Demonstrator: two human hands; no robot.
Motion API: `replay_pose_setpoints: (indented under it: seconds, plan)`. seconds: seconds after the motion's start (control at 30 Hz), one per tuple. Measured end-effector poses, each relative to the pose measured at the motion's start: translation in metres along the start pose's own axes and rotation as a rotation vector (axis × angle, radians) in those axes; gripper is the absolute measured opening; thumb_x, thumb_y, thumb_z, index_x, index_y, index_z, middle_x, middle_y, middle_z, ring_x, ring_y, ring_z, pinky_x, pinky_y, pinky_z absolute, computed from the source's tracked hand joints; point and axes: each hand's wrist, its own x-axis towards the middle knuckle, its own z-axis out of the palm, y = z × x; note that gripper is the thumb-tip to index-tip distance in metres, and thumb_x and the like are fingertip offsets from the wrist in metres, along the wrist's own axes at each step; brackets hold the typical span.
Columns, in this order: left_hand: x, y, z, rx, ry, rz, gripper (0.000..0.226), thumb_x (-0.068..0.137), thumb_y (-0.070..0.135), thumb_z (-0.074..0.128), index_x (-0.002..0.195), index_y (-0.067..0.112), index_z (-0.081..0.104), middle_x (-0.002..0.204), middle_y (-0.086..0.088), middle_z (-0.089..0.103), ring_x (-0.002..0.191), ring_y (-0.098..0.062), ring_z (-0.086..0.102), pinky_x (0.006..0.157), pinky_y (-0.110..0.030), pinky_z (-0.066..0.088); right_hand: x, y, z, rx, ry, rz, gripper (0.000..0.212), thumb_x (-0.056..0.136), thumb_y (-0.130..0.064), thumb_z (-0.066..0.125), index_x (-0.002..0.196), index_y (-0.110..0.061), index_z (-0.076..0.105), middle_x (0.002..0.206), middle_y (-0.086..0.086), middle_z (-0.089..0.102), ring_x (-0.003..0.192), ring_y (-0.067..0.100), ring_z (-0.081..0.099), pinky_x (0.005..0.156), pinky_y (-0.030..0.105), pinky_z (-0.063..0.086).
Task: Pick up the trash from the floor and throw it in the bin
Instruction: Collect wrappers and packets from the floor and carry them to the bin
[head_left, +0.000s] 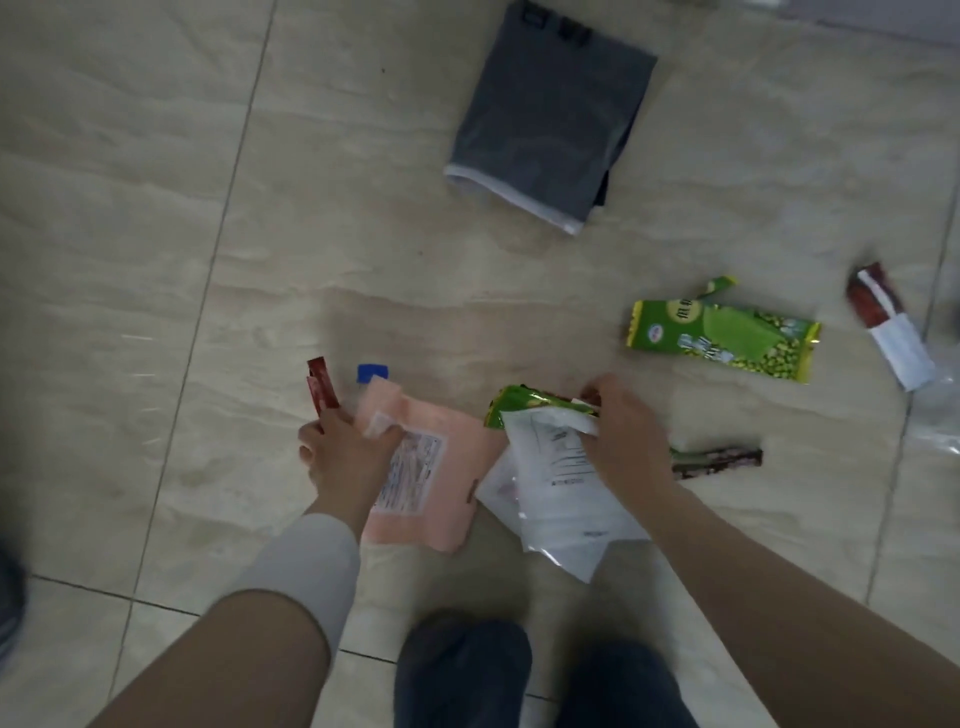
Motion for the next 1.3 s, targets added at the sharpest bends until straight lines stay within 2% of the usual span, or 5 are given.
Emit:
replay_pose_setpoints:
  seconds: [0.3, 0.47, 0.63, 0.73, 1.3]
  plan:
    - [-0.072, 0.043, -0.012, -0.048, -0.084, 0.401, 0.014, 0.063, 0.023, 0.067, 0.066, 0.023, 0.053, 0.070, -0.014, 0.064, 0.069, -0.035, 0.065, 0.064, -0.044, 0.055, -0.059, 0.068, -0.084, -0.046, -0.540, 0.010, 0.037, 0.084, -0.028, 0.067, 0.116, -0.009, 0.061, 0.120, 0.013, 0.061, 0.113, 0.028, 0.056, 0.085, 0.030, 0.043]
    - [-0.072, 0.054, 0.014, -0.047, -0.251, 0.401, 0.053, 0.056, 0.037, 0.069, 0.098, 0.011, 0.051, 0.099, -0.011, 0.059, 0.091, -0.028, 0.060, 0.076, -0.041, 0.052, -0.043, 0.106, -0.067, -0.390, -0.367, -0.009, 0.044, 0.080, -0.031, 0.069, 0.118, -0.010, 0.063, 0.135, 0.009, 0.046, 0.125, 0.029, 0.042, 0.098, 0.038, 0.041]
    - [-0.055, 0.058, 0.048, -0.062, -0.306, 0.453, 0.050, 0.068, 0.020, 0.076, 0.103, 0.014, 0.041, 0.088, 0.007, 0.050, 0.082, -0.015, 0.053, 0.071, -0.030, 0.041, -0.031, 0.112, -0.020, -0.555, -0.197, -0.094, 0.044, 0.034, -0.008, 0.087, 0.073, -0.003, 0.069, 0.083, 0.019, 0.067, 0.073, 0.035, 0.065, 0.061, 0.040, 0.054]
    - [-0.055, 0.052, 0.051, -0.047, -0.317, 0.472, 0.051, 0.071, 0.016, 0.076, 0.107, 0.013, 0.041, 0.100, -0.002, 0.050, 0.091, -0.019, 0.053, 0.075, -0.031, 0.042, -0.041, 0.113, -0.008, -0.504, -0.263, -0.024, 0.037, 0.077, -0.005, 0.064, 0.112, -0.004, 0.053, 0.113, 0.015, 0.062, 0.105, 0.033, 0.059, 0.087, 0.038, 0.045]
    - [-0.311, 0.082, -0.136, -0.112, -0.368, 0.427, 0.047, 0.084, 0.016, 0.066, 0.117, 0.008, 0.034, 0.106, -0.008, 0.047, 0.091, -0.024, 0.052, 0.072, -0.032, 0.041, -0.304, 0.054, -0.239, 0.948, 0.264, 1.143, 0.049, 0.080, -0.023, 0.073, 0.118, 0.004, 0.057, 0.116, 0.024, 0.063, 0.099, 0.034, 0.062, 0.086, 0.038, 0.051]
